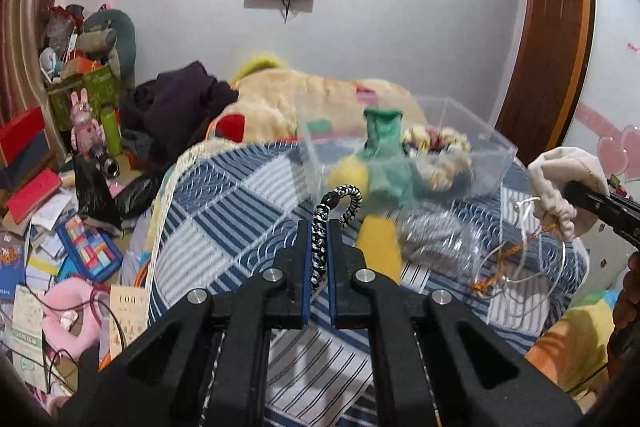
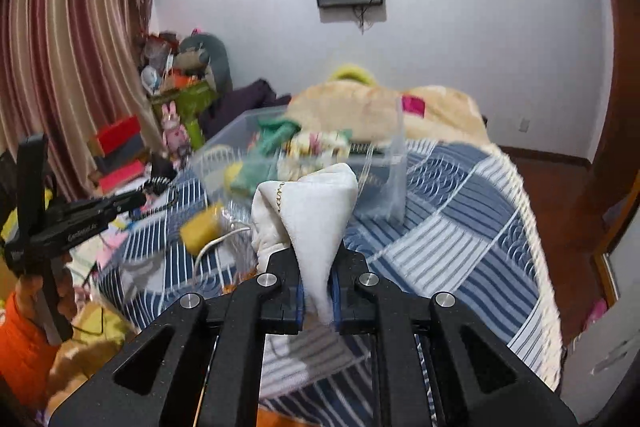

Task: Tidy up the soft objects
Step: 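Drop the chain into the box with left tool while right tool drops white bag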

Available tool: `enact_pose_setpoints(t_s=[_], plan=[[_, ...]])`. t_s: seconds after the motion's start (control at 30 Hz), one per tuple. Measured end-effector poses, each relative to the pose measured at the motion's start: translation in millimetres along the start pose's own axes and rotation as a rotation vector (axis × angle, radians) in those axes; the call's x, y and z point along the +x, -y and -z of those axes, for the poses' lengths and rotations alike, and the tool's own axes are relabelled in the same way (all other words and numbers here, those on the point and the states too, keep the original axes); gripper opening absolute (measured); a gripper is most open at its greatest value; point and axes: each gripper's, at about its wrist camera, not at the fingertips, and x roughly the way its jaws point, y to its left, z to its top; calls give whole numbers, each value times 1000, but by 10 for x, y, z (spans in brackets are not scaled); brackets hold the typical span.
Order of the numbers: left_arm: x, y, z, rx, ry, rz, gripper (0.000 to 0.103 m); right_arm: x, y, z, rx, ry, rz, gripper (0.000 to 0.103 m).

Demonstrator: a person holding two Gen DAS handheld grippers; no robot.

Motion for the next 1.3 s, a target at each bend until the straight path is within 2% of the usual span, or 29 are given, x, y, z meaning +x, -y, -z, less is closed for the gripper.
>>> enact_pose_setpoints(t_s=[0.33, 0.47, 0.63, 0.83, 1.03, 1.3], plan=[[-30, 121, -502, 19, 121, 15, 6, -28, 91, -528, 27, 147, 22, 9], [72, 173, -658, 23, 138, 20, 6, 8, 113, -733, 39, 198, 32, 9], [313, 256, -779, 47, 131, 11, 6, 198, 99, -883, 45, 212, 53, 9], [672, 304, -824, 43, 80, 18, 6, 559, 107, -891, 42, 146, 80, 9], [1020, 294, -803, 28, 7, 28, 6, 953, 152, -738, 38, 10, 80, 9], [1324, 364, -739, 49, -78, 33, 6, 1160, 193, -649, 26, -93, 73, 9]])
